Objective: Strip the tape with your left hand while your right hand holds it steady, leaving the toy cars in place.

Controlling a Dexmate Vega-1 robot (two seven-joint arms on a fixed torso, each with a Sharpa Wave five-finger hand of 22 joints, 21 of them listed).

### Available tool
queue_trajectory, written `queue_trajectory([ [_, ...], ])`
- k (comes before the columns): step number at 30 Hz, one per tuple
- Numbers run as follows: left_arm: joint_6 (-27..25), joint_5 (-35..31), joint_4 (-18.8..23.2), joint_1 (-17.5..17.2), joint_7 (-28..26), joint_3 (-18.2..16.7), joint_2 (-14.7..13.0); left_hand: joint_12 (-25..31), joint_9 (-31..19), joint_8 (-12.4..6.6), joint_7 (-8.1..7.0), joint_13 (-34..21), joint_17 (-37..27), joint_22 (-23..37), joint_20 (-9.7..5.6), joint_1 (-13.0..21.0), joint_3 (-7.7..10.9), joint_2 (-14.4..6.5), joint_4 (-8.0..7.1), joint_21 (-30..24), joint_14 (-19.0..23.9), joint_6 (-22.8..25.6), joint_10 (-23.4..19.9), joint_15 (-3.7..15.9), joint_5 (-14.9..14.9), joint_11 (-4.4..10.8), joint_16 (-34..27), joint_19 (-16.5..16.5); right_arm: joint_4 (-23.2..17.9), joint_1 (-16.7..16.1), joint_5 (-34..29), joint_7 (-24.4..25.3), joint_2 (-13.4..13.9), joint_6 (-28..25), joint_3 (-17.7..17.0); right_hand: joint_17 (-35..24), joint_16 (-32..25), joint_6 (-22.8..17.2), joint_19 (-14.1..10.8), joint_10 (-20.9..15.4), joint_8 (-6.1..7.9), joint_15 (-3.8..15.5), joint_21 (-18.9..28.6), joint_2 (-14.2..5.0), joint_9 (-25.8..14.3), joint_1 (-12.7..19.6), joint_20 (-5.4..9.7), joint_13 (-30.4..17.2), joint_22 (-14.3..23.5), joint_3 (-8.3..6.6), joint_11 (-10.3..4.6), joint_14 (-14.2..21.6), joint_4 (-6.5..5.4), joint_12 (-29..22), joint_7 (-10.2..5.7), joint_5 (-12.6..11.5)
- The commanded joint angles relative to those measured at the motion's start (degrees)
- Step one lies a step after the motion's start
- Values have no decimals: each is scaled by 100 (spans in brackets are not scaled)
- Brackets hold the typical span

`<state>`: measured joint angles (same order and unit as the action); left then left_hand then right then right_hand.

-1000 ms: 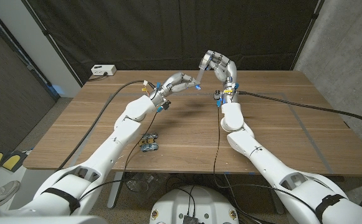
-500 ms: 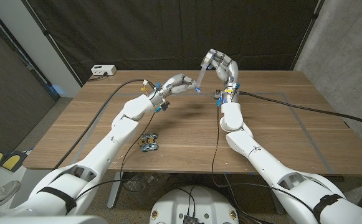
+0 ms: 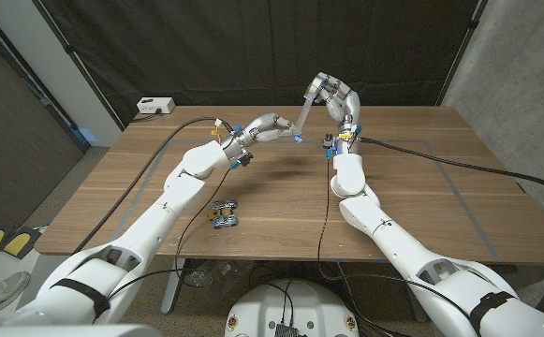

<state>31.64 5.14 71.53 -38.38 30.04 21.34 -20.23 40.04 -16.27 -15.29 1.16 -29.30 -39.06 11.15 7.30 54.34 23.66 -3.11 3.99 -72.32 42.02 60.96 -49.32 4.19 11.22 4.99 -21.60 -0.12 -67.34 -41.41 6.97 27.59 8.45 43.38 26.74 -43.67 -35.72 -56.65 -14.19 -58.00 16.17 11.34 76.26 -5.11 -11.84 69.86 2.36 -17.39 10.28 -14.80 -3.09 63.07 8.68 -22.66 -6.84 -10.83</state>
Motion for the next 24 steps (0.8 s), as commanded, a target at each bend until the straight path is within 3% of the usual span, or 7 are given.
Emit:
queue_trajectory([
  [1,32,-10,-6,-11,30,7,-22,-117,115,102,14,-33,25,-12,20,-407,-398,732,-37,48,-40,-76,82,622,82,-4,50,19,-143,-76,-68,63,53,-80,-12,-29,27,-536,-19,-1029,23,215,-5,-63,-575,37,685,-1127,14,1,-449,16,-26,13,49,-40],
  [3,132,-49,-36,18,74,49,-51,-248,145,247,28,-55,25,42,95,-658,-718,1213,-64,70,-300,-393,294,558,249,34,175,-71,-198,-103,-79,74,71,-98,-14,-28,34,-529,-20,-1031,18,216,-6,-62,-574,39,686,-1132,14,1,-446,12,-26,13,43,-41],
  [6,212,-42,-55,63,186,115,-92,-422,141,389,52,-91,5,99,242,-863,-1146,1428,-31,121,-703,-887,736,437,510,-52,376,-302,-244,-128,-81,80,88,-111,-15,-39,34,-528,-21,-1030,13,216,-9,-60,-572,42,686,-1138,14,3,-449,18,-25,17,42,-41],
  [9,260,-58,-41,106,273,182,-150,-618,131,495,74,-96,-21,138,317,-975,-1587,1407,56,161,-1175,-1601,1308,264,755,-85,623,-498,-295,-157,-95,95,106,-132,-16,-48,37,-530,-19,-1019,10,215,-11,-61,-571,42,688,-1138,15,4,-441,17,-27,28,44,-42],
  [17,283,-91,82,129,351,306,-293,-830,99,499,124,-197,-82,201,276,-972,-2201,1342,196,193,-1900,-2713,2198,42,1132,-110,948,-847,-378,-207,-102,118,138,-138,-22,-69,50,-531,-23,-1042,-4,216,-19,-60,-566,47,687,-1142,15,8,-441,23,-29,39,44,-45],
  [20,63,-288,315,121,338,366,-449,-953,58,494,257,-269,-117,262,267,-1004,-2555,1300,212,199,-2366,-3423,2747,-176,1332,-271,1044,-1156,-382,-203,-101,114,145,-112,-22,-75,56,-534,-22,-1046,-8,216,-23,-60,-564,47,687,-1138,16,9,-440,26,-30,48,48,-45],
  [24,-697,-823,895,165,488,510,-784,-1011,23,489,419,-323,-137,323,254,-1221,-2893,1291,134,198,-2660,-3935,3080,-354,1422,-497,1045,-1433,-396,-192,-128,124,156,-79,-24,-75,73,-545,-23,-1054,-10,215,-26,-61,-561,47,687,-1137,16,12,-446,18,-33,56,43,-47],
])
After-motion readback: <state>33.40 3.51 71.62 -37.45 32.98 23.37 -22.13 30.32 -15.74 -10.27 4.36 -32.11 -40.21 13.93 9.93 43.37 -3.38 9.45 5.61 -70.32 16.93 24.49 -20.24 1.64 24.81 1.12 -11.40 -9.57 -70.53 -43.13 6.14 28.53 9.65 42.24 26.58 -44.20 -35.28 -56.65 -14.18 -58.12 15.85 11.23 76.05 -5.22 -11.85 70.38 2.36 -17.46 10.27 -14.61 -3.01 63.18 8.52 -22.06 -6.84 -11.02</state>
